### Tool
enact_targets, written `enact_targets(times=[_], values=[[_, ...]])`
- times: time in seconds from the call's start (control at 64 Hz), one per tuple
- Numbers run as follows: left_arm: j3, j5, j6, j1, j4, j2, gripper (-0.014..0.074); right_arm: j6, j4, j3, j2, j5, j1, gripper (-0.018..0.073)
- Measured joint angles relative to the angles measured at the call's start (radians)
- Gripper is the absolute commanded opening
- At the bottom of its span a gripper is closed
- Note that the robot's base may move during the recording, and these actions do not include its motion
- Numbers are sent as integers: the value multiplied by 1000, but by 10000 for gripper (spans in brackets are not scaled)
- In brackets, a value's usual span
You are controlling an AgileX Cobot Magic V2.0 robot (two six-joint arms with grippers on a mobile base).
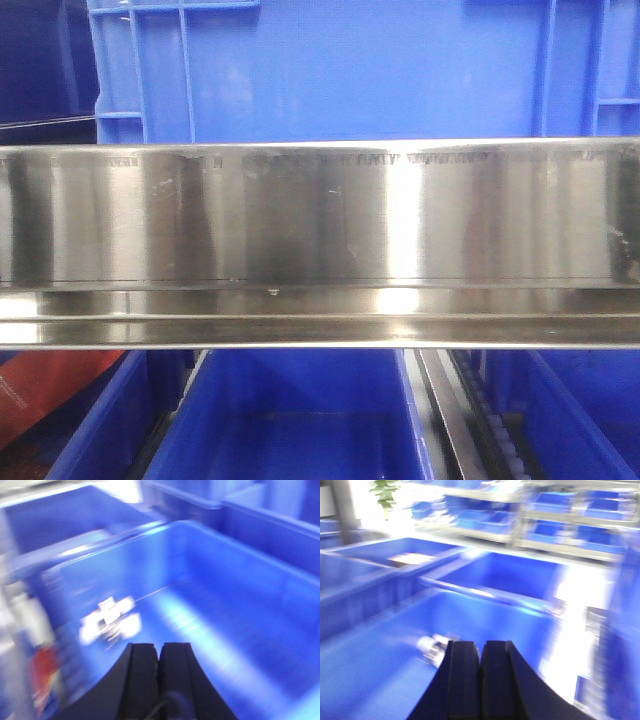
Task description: Place valve from conveyor to right shelf box
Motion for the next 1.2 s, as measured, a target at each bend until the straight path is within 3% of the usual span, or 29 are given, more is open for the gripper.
enact_targets(times=[0.109, 0.453, 0.688, 0.906, 1.203], values=[[186, -74, -24, 31, 9, -142, -111, 0, -5, 150, -107, -35, -34, -154], [855, -490, -38, 42, 9, -686, -111, 0, -21, 539, -430, -153, -38, -154], [1176, -618, -38, 42, 9, -1015, -111, 0, -23, 762, -630, -164, -40, -154], [1343, -659, -40, 42, 5, -1187, -111, -2, -23, 915, -770, -202, -40, -154], [1379, -668, -40, 42, 5, -1215, -111, -2, -23, 957, -802, -248, -40, -154]])
